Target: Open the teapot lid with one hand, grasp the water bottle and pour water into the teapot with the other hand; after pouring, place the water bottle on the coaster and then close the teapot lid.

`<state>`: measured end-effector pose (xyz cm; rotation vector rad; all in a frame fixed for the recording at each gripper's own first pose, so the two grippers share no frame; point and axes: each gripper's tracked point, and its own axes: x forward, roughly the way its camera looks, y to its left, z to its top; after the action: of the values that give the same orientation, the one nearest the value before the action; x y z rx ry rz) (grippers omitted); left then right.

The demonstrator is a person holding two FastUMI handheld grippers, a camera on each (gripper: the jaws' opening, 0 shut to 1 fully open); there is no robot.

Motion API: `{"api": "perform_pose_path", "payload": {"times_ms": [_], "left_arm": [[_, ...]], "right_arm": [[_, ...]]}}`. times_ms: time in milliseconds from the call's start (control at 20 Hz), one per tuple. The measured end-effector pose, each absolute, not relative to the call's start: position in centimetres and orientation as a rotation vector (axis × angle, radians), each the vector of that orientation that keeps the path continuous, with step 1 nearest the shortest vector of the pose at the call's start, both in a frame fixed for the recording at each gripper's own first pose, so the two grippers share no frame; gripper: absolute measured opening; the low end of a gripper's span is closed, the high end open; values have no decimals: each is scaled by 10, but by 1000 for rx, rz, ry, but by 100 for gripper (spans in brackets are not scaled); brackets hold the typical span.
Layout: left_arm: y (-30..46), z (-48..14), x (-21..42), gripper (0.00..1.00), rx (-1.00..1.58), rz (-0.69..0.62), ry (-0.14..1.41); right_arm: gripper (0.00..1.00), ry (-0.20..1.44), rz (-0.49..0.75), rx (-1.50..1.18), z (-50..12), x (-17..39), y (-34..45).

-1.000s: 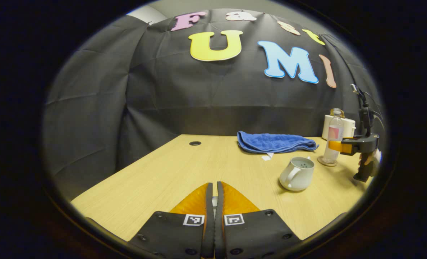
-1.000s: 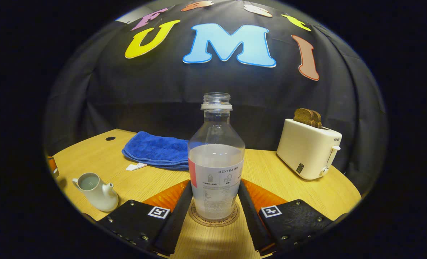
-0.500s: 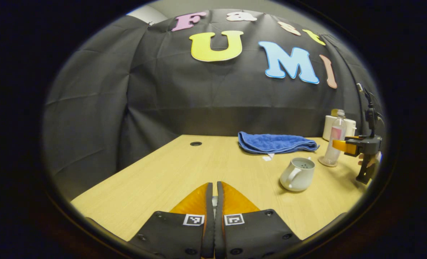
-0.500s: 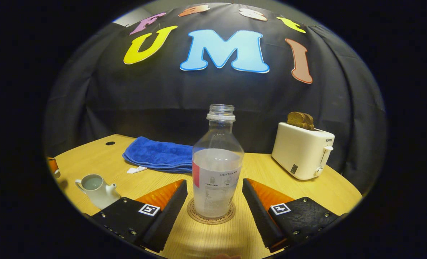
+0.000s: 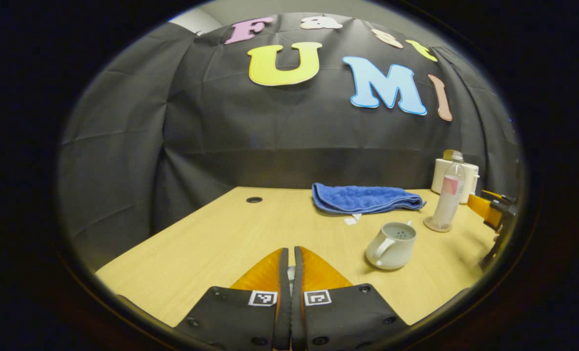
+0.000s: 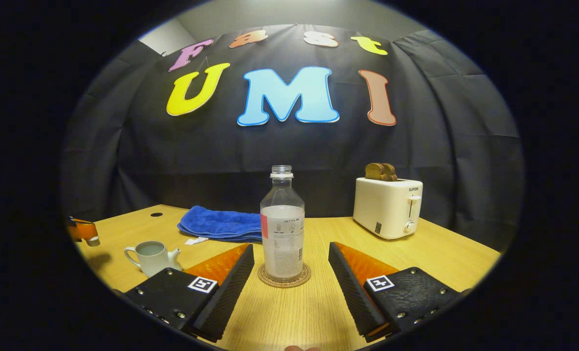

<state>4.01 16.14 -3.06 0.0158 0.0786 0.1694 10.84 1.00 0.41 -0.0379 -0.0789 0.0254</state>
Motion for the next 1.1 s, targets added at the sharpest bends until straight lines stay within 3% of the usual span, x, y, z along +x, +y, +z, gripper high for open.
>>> {"api": "perform_pose_path", "payload": {"times_ms": [200, 650, 1100], "left_arm": [[132, -9, 52, 6, 37, 135, 47], [46, 18, 93, 7, 43, 0, 9], [19, 5, 129, 6, 67, -12, 25]], "right_arm": [[95, -145, 16, -24, 11, 103, 7], [96, -120, 16, 108, 9, 94, -9], [96, -111, 22, 236, 12, 94, -22]]}}
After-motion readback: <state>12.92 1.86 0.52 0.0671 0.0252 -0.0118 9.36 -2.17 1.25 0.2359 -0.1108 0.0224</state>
